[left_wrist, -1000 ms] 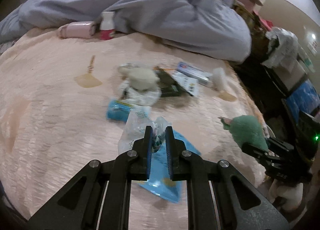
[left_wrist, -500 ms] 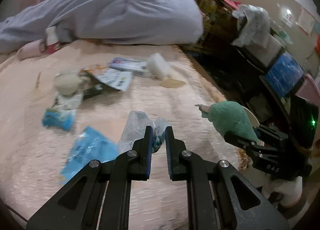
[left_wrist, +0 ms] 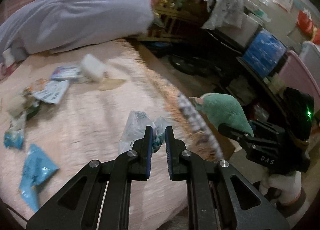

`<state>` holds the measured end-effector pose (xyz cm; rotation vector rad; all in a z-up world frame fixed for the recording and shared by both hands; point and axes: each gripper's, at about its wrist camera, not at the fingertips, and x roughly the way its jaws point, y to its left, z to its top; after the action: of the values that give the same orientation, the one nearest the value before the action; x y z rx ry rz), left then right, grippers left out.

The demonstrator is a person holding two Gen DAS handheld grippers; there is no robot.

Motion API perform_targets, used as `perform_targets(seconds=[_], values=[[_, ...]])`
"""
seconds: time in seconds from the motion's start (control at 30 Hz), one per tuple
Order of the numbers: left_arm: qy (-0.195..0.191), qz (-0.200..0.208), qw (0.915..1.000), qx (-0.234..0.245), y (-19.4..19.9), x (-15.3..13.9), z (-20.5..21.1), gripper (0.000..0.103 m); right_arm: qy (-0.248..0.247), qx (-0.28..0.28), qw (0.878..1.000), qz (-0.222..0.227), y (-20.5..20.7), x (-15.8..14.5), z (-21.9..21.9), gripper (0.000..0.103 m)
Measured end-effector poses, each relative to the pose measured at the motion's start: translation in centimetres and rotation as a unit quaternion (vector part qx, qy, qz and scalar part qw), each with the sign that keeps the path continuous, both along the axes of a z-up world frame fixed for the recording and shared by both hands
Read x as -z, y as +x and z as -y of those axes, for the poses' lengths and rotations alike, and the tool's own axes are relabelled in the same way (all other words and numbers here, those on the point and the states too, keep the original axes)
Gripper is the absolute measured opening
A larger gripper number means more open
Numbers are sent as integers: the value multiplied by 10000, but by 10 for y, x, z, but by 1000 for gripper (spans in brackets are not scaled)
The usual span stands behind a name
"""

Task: Collect trash
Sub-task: 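Carry the wrapper and green cloth toward the cream bucket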

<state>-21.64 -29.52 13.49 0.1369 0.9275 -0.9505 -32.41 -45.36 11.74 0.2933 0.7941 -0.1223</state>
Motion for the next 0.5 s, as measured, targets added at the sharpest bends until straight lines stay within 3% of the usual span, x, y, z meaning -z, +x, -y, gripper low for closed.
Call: perform_targets(seconds=[0.5], values=[[-162, -194, 9937, 1087, -43, 4, 121, 10, 4, 1385, 9900, -283, -57, 12, 113, 42]])
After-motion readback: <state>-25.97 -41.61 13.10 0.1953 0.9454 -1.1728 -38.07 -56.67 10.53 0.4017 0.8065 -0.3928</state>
